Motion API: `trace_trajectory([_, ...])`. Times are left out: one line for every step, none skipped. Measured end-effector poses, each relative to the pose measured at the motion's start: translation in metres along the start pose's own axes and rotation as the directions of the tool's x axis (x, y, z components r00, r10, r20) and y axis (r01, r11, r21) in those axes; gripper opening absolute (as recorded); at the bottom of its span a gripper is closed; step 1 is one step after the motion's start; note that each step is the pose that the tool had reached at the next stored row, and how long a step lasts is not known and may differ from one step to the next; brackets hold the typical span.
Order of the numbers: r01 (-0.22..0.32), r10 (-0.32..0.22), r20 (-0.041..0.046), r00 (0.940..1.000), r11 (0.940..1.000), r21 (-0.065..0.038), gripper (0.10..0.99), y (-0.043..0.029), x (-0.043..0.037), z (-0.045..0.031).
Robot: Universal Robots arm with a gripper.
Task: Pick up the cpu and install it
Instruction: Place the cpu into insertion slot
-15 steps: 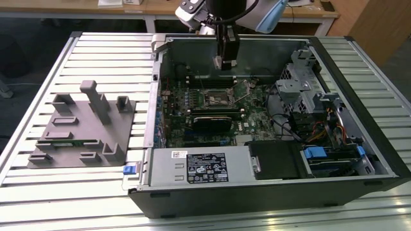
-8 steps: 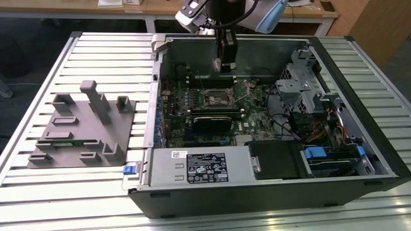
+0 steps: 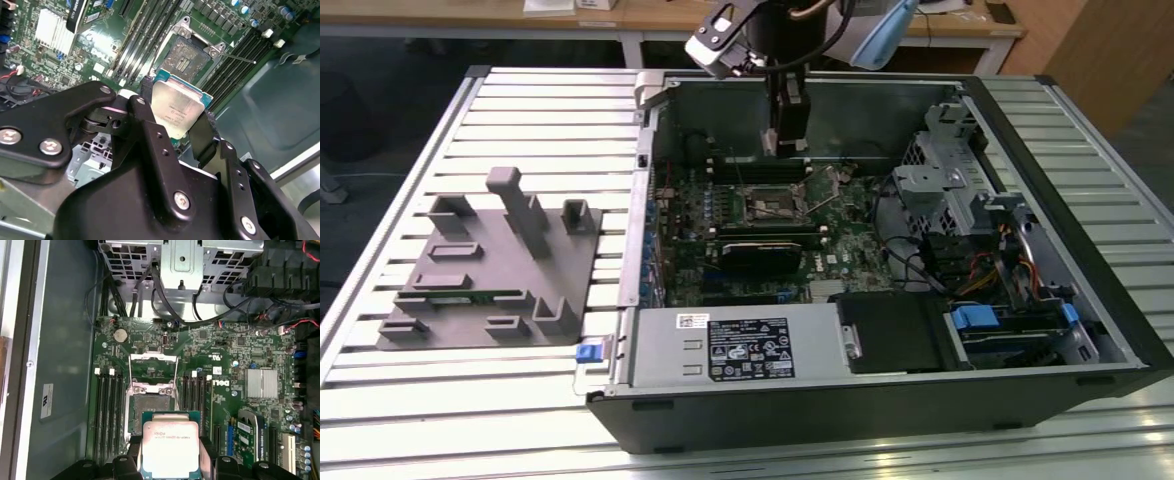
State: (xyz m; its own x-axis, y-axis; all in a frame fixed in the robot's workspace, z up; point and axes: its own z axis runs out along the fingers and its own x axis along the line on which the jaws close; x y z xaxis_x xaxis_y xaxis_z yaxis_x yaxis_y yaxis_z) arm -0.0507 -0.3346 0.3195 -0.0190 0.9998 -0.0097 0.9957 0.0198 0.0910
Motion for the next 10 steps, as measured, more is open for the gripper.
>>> trace_trajectory([0.000,0.000,0.0000,1.0000,1.0000,0.000,0.541,-0.0001,0.0001,0.0013])
trace_trajectory([0.000,0.000,0.0000,1.0000,1.0000,0.000,0.541,-0.0002,0.0003,0.0023])
trace_trajectory([0.000,0.000,0.0003,1.0000,1.0000,0.000,0.541,-0.0003,0.0004,0.0029])
trace_trajectory([0.000,0.000,0.0015,1.0000,1.0000,0.000,0.541,-0.0003,0.0004,0.0031])
trace_trajectory([0.000,0.000,0.0028,1.0000,1.0000,0.000,0.541,-0.0003,0.0003,0.0031])
trace_trajectory([0.000,0.000,0.0033,1.0000,1.0000,0.000,0.541,-0.0003,0.0003,0.0032])
trace_trajectory([0.000,0.000,0.0035,1.0000,1.0000,0.000,0.541,-0.0003,0.0003,0.0033])
trace_trajectory([0.000,0.000,0.0033,1.0000,1.0000,0.000,0.541,-0.0004,0.0004,0.0038])
trace_trajectory([0.000,0.000,0.0032,1.0000,1.0000,0.000,0.541,-0.0004,0.0004,0.0046])
trace_trajectory([0.000,0.000,0.0033,1.0000,1.0000,0.000,0.541,-0.0005,0.0004,0.0057])
